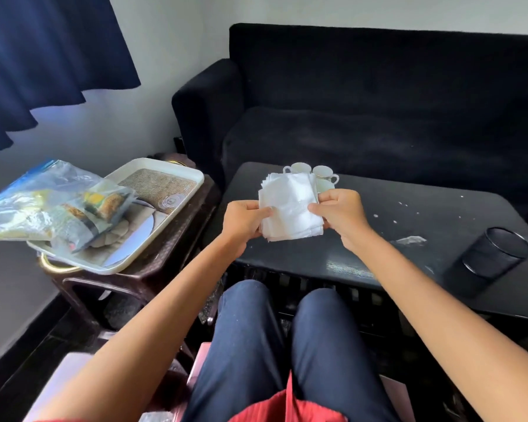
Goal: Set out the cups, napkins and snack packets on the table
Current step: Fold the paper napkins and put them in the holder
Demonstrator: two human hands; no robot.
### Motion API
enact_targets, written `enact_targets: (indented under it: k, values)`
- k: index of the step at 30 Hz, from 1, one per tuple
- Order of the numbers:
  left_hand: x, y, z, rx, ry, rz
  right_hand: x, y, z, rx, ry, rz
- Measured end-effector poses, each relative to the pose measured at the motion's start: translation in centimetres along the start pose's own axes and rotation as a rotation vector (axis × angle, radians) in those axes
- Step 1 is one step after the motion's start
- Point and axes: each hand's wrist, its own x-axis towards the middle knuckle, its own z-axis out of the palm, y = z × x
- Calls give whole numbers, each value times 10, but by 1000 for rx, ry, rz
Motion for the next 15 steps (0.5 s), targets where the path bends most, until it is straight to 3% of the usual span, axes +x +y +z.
enact_targets:
  k: [7,15]
  values:
    - [-2,17,79,118,-45,82,5,28,-71,-94,127,-18]
    - [-20,24,199,199,-250,159,-7,74,-169,-24,307,46]
